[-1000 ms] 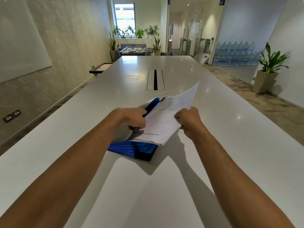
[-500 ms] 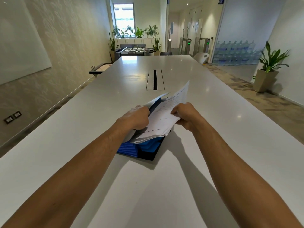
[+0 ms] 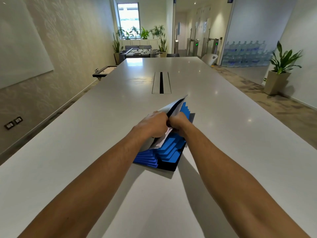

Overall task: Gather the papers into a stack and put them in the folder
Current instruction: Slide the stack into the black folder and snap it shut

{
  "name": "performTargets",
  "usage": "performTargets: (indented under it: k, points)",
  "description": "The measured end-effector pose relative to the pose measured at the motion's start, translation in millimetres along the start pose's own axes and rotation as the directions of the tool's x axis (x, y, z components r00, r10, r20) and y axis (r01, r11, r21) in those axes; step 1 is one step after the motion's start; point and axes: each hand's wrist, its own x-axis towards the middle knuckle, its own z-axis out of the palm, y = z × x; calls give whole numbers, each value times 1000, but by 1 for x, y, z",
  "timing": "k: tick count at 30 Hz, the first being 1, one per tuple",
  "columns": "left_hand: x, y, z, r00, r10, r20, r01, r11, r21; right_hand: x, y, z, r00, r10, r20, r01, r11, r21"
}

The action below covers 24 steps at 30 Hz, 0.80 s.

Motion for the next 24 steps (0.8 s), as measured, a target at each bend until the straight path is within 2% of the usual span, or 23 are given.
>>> performTargets:
  k: [6, 10, 15, 18, 24]
  points:
    - [1, 11, 7, 1000, 2, 11, -2, 1000, 15, 13, 12, 1, 1000, 13, -13, -15, 981, -194]
    - [2, 16, 12, 1000, 8, 28, -8, 1000, -4, 21, 18, 1, 991, -80, -105, 41, 944, -328]
    - [7, 16, 19, 1000, 7, -10, -7, 1000, -16, 21, 31, 3, 967, -122, -224, 70, 972, -226]
    - [8, 19, 24, 1000, 9, 0, -9, 1000, -22, 22, 39, 0, 956, -171, -239, 95, 950, -297]
    - [7, 28, 42, 997, 64, 51, -67, 997, 42, 24, 55, -21, 941, -182, -286, 80, 939, -334]
